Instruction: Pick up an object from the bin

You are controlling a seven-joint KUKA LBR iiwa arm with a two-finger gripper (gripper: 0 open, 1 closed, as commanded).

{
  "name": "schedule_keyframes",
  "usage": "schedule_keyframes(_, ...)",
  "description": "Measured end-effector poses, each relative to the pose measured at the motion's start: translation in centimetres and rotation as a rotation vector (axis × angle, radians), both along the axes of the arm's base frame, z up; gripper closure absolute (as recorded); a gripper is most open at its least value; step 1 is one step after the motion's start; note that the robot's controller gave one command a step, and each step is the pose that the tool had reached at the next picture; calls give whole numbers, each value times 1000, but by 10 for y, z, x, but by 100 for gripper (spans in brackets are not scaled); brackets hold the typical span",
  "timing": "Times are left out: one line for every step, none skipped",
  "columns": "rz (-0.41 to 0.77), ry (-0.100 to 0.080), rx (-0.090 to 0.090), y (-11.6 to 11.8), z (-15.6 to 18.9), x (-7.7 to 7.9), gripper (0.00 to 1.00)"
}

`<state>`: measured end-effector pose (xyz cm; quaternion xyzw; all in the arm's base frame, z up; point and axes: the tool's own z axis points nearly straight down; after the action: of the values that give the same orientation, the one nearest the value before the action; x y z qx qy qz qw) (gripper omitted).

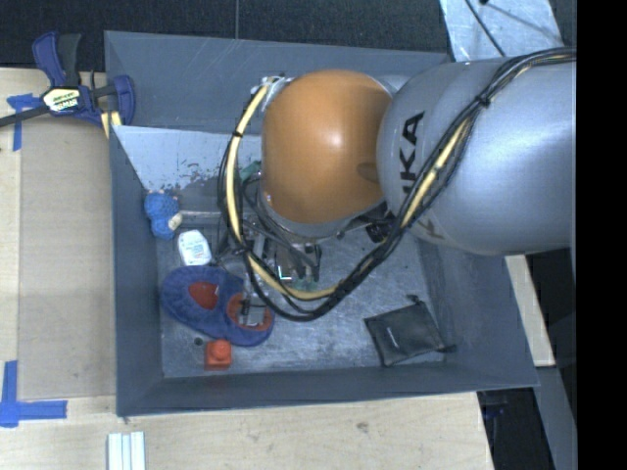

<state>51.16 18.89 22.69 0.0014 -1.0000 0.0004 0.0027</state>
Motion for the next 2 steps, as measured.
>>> schedule_keyframes(-211, -11, 7, 27, -155, -26, 0)
schedule_keyframes(330, -7, 1, 55, -126, -24, 0)
